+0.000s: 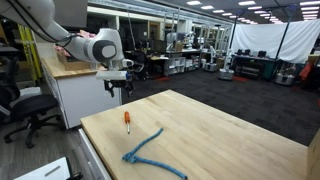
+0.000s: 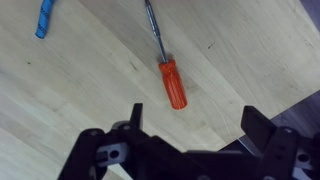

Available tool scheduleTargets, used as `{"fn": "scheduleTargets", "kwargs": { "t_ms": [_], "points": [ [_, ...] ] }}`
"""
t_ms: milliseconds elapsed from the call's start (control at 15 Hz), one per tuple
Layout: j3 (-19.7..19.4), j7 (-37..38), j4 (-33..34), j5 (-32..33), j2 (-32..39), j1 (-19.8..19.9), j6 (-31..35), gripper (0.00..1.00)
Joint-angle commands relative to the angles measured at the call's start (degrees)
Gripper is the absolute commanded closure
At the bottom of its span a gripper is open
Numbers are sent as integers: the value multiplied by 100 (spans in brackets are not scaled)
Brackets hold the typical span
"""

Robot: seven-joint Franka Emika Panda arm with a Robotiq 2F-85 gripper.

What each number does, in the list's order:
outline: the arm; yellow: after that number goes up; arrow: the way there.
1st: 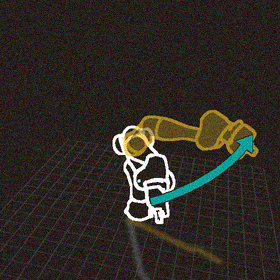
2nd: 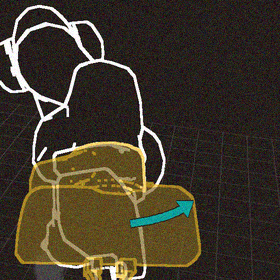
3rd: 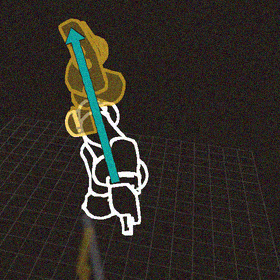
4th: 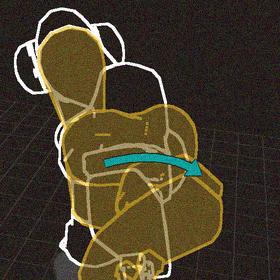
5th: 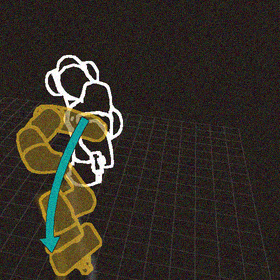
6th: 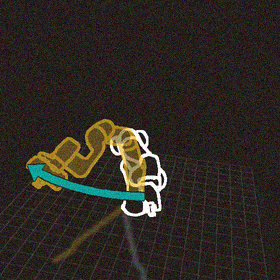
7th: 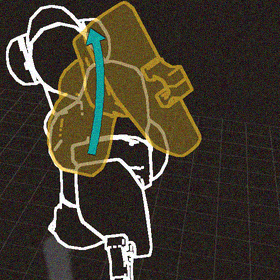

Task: Lift the screw driver and place it close on the right side of the blue rope to the left

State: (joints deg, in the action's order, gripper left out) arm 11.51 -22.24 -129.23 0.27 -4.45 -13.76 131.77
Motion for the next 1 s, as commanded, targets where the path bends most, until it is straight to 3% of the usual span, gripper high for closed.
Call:
{"fn": "scheduleTargets", "kwargs": {
  "t_ms": [0, 533, 933],
  "points": [
    [40, -513, 21, 86, 514, -16, 556, 0],
    [132, -1522, 390, 309, 1495, 74, 680, 0],
    [236, -1794, 914, 383, 2249, 94, 644, 0]
  ]
}}
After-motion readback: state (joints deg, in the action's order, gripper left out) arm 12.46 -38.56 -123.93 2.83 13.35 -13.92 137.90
